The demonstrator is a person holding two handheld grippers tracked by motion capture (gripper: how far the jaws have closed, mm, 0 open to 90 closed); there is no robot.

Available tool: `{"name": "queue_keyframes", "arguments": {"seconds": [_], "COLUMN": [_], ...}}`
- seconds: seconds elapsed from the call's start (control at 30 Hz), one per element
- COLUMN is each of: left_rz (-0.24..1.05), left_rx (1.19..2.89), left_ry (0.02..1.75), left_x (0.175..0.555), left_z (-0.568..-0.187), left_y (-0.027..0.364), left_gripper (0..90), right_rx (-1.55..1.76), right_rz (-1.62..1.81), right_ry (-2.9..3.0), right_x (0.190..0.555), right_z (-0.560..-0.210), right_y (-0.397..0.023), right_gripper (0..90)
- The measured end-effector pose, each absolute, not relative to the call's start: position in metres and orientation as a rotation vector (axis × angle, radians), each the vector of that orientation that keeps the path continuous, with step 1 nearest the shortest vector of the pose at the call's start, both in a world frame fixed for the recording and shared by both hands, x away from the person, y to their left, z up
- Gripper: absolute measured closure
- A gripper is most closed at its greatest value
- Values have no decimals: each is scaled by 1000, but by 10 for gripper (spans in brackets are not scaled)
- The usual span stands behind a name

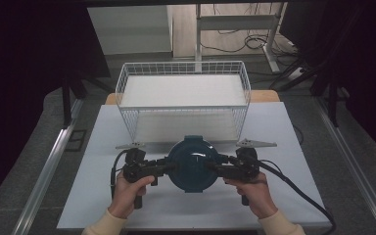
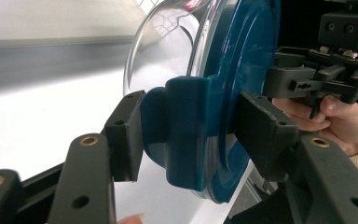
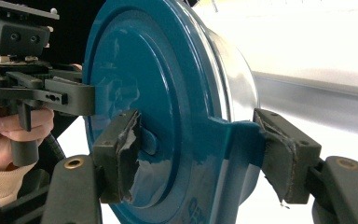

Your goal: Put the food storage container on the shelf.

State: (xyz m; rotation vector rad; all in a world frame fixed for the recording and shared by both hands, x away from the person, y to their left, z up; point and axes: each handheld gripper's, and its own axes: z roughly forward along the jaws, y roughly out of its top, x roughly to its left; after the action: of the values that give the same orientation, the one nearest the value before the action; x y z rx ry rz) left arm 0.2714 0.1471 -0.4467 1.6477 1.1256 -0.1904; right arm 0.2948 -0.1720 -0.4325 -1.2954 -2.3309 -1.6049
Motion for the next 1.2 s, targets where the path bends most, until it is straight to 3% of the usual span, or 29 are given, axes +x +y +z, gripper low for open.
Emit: {"name": "queue_keyframes", "arguments": {"seconds": [1.2], "left_rz": [-102], "left_rx": [1627], "left_ry": [1071], "left_x": [297], "left_z": [-390], "left_y": [160], "left_gripper": [440], "right_rx": [-1231], "right_rz": [-1703], "right_ry": [-2376], "right_x": [322], "right_z": [-375], "right_y": [-160], "right_gripper": [342]}}
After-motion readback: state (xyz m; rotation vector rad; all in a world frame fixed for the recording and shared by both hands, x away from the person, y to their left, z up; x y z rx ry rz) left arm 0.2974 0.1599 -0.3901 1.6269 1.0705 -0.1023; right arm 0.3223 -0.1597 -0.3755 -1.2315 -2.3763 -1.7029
